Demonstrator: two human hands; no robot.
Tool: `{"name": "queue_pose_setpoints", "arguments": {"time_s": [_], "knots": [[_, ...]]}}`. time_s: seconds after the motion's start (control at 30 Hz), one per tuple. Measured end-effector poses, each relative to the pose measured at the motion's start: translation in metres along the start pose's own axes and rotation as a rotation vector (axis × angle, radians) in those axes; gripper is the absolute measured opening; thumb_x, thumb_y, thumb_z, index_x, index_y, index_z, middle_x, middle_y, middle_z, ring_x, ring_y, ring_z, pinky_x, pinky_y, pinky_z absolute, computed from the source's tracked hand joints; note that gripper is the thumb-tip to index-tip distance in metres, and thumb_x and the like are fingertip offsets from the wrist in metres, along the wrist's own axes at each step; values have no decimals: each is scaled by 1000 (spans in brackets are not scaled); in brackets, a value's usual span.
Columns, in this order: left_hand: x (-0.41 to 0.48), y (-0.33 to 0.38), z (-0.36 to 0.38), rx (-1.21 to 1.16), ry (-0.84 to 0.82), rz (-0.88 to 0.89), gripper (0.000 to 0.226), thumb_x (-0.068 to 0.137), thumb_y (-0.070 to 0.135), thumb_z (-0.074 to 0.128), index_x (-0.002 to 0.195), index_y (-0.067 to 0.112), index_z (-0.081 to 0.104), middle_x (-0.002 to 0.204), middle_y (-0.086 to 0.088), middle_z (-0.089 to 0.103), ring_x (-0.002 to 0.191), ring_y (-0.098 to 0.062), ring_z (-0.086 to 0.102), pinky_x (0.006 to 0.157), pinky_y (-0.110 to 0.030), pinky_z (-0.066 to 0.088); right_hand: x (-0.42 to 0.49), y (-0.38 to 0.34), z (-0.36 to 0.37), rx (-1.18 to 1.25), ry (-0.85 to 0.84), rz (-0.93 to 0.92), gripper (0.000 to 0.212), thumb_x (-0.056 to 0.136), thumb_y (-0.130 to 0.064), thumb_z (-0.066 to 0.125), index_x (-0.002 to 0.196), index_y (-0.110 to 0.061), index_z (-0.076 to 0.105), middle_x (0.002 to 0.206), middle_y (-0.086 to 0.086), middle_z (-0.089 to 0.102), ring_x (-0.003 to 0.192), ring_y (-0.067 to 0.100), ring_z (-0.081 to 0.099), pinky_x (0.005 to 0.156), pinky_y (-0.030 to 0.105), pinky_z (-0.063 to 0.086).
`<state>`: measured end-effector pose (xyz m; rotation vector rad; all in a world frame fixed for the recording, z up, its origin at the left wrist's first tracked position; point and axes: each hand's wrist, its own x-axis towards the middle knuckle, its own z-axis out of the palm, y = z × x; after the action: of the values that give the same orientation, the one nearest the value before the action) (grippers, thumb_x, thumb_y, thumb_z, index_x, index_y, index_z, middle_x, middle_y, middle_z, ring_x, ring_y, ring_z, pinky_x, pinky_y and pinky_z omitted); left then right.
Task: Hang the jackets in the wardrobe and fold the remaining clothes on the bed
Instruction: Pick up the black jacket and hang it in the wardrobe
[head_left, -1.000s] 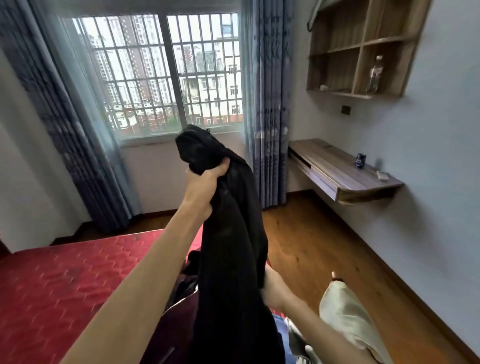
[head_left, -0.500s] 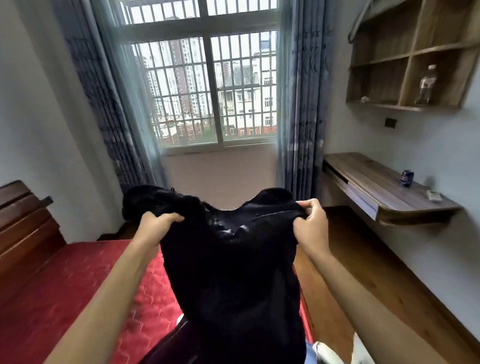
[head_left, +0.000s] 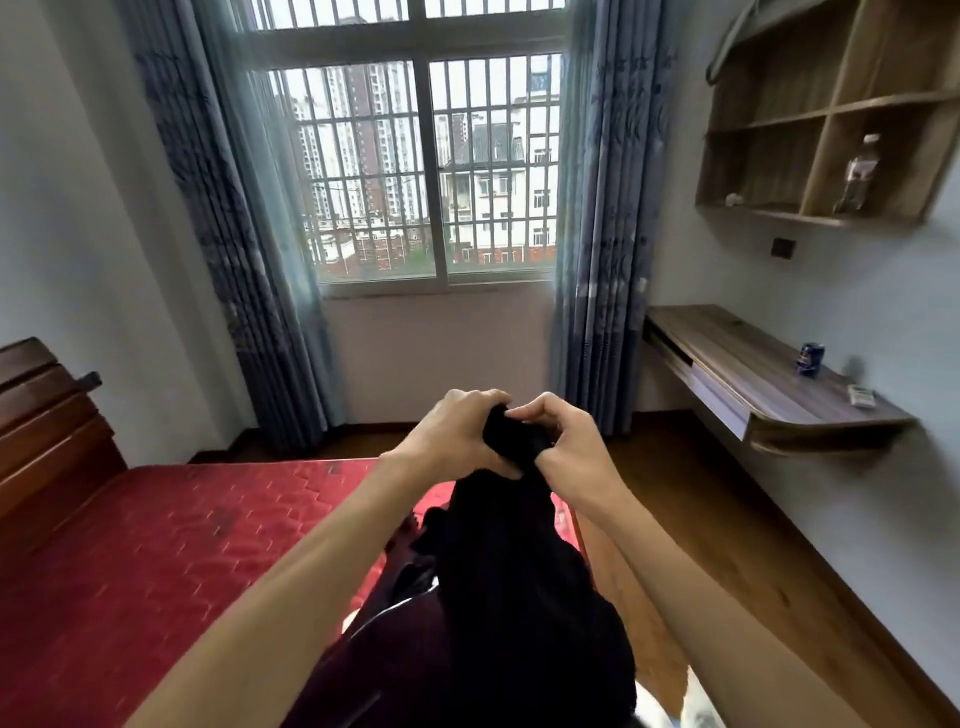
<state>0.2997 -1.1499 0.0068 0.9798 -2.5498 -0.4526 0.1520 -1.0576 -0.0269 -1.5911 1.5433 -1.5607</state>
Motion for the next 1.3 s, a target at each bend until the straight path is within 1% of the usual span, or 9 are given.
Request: {"name": "queue_pose_setpoints", "arguments": {"time_s": [0.17, 0.3, 0.47, 0.57, 0.73, 0.9, 1.07, 1.2, 1.3], "knots": [[4, 22, 22, -50, 136, 201, 74, 64, -15, 52, 132, 14, 60, 120, -7, 68, 115, -23, 62, 98, -36, 51, -46, 61, -39, -67, -167, 137, 47, 81, 5, 70, 122, -17, 64, 116, -7, 69, 112, 5, 63, 98, 23, 51], [-10, 36, 21, -196, 266, 366, 70, 58, -27, 47, 112, 14, 66, 106, 5, 69, 105, -6, 63, 89, -19, 50, -96, 139, -35, -317, -217, 448, 60, 86, 10, 47, 138, -20, 52, 135, -6, 57, 128, 15, 54, 108, 29, 44], [-38, 49, -5, -372, 417, 292, 63, 59, -29, 44, 106, 6, 68, 101, -1, 72, 102, -17, 68, 90, -27, 53, -109, 174, 4, -490, -376, 370, 72, 92, -14, 55, 156, -18, 23, 160, 0, 30, 147, 16, 29, 120, 38, 25], [-62, 42, -27, -430, 446, 230, 61, 59, -27, 44, 107, 3, 67, 100, -6, 71, 101, -23, 69, 87, -34, 56, -99, 157, 25, -284, -522, 419, 84, 79, -32, 71, 152, -31, 29, 149, -8, 43, 137, 10, 42, 115, 29, 34], [-102, 2, -64, -361, 530, 123, 70, 59, -23, 43, 118, 11, 61, 87, -3, 64, 82, -16, 63, 66, -28, 50, -112, 136, 84, -355, -579, 391, 47, 66, -56, 64, 110, -39, 61, 105, -9, 73, 99, 11, 68, 88, 32, 54], [-151, -73, -100, -105, 323, -14, 83, 55, -8, 41, 125, 28, 66, 98, -2, 53, 94, -12, 56, 77, -13, 41, -105, 116, 89, -431, -158, 346, 18, 90, -19, 57, 106, -22, 49, 98, 16, 71, 96, 40, 65, 73, 42, 48], [-179, -135, -88, -267, -101, -133, 76, 59, -8, 66, 117, 42, 67, 113, 2, 67, 105, -13, 63, 85, -14, 48, -92, 34, 81, -267, 142, 247, 23, 92, -13, 58, 107, -22, 44, 88, -4, 62, 77, 9, 57, 59, 18, 36], [-200, -161, -66, -326, -349, -142, 88, 53, 48, 94, 133, 38, 58, 127, 20, 64, 120, 1, 58, 109, -30, 44, -99, -20, 90, -431, 123, 175, 28, 91, -11, 55, 107, -27, 38, 84, -2, 64, 72, 4, 57, 57, 15, 39], [-207, -165, -56, -167, -349, -35, 104, 45, 82, 80, 139, 48, 49, 132, 24, 60, 124, 2, 54, 111, -32, 43, -117, -50, 92, -550, 136, 182, 30, 89, -6, 57, 105, -23, 38, 83, -6, 60, 74, 3, 57, 60, 12, 41]]}}
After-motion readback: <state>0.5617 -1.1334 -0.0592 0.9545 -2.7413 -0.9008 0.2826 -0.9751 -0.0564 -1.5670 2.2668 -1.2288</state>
